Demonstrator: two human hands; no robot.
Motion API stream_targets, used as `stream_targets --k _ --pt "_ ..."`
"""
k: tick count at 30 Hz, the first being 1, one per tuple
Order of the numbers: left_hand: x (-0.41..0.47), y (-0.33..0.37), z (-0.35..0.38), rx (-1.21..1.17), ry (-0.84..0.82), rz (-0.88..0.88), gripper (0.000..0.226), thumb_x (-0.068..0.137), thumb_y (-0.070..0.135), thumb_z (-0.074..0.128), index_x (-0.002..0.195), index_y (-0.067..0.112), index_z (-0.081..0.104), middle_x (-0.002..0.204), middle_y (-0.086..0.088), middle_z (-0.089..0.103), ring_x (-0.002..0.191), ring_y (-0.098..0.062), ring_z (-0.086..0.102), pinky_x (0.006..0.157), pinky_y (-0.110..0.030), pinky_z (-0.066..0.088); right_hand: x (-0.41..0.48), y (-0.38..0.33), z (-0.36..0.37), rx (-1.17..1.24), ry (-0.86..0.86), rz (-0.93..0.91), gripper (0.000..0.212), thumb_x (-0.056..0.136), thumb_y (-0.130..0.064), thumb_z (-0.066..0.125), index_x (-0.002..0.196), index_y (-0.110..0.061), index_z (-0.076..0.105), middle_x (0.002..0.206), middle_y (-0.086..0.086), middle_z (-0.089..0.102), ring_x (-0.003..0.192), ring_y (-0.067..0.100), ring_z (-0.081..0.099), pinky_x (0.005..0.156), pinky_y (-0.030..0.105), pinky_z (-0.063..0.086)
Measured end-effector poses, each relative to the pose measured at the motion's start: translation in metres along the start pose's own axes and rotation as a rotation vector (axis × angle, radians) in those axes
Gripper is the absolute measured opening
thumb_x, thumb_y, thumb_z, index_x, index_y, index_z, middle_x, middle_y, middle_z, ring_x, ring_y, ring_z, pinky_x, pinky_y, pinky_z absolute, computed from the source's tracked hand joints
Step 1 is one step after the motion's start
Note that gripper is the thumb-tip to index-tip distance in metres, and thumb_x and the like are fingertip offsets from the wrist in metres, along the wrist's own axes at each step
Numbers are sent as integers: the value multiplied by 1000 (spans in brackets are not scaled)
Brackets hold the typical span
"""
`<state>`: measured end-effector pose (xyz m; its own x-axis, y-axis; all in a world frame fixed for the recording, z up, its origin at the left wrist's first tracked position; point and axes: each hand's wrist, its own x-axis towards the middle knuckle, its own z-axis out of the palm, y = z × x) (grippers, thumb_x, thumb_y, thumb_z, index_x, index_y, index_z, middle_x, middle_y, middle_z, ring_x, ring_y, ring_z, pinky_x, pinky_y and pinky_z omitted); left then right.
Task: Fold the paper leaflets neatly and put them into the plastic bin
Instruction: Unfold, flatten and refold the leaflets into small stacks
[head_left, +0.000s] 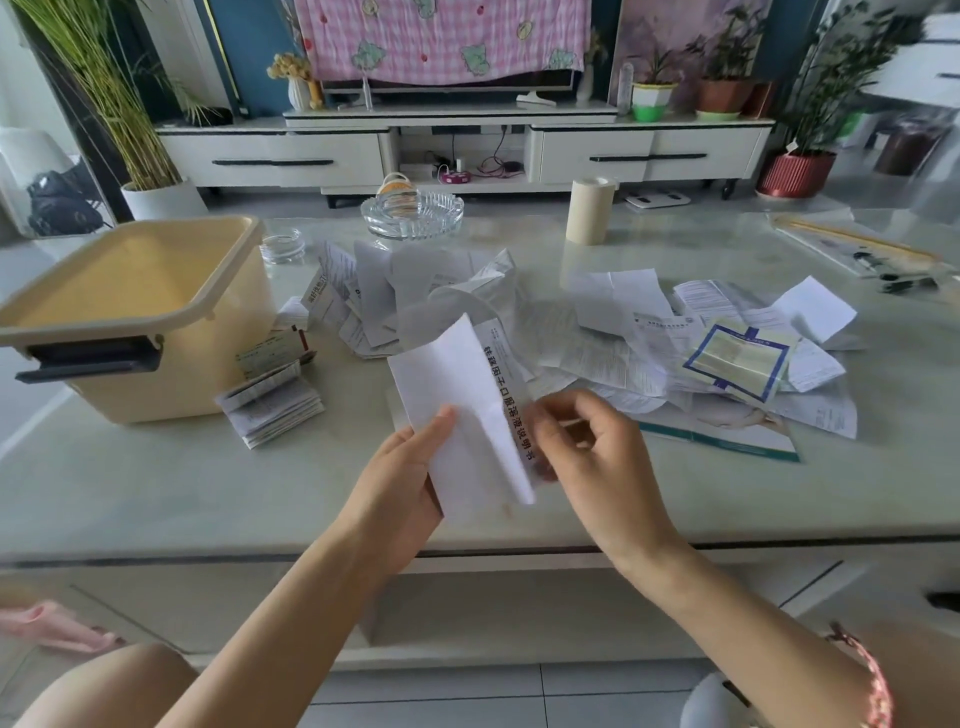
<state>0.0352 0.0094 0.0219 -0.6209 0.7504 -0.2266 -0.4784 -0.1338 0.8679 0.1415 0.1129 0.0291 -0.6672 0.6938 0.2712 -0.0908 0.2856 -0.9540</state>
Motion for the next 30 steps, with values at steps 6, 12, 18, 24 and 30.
stream_targets --k 6,12,18,24,30 --pt "-6 -1 1 148 -5 124 27 96 20 42 89 10 67 80 -5 73 67 -13 69 63 -25 57 -1 -3 -5 -92 -235 142 76 63 -55 75 126 -28 42 108 -13 53 92 -6 53 73 8 43" --pt "-7 7 0 189 -113 82 21 91 18 46 90 9 65 81 -1 74 73 -11 70 63 -22 57 12 -2 -12 47 -183 309 20 82 -14 69 99 -8 61 97 19 66 89 30 65 86 41 51" --pt "-6 17 -11 291 -154 86 25 75 20 54 93 7 66 79 -6 73 66 -17 70 58 -30 58 22 -8 -24 138 -368 353 16 89 -1 46 96 -10 56 64 6 55 44 13 47 37 20 32" --pt "-11 30 -16 107 -190 -55 38 76 8 37 68 5 74 78 -16 69 61 -25 65 49 -28 54 23 -9 -22 243 -460 360 47 86 10 35 58 -15 63 59 -1 57 43 12 47 38 22 37" --pt "-12 17 -15 273 -123 -23 38 69 14 77 102 4 62 79 -5 66 65 -17 65 51 -27 53 19 -8 -17 -32 -426 145 48 77 20 32 55 -13 58 57 -11 57 57 3 48 56 14 39"
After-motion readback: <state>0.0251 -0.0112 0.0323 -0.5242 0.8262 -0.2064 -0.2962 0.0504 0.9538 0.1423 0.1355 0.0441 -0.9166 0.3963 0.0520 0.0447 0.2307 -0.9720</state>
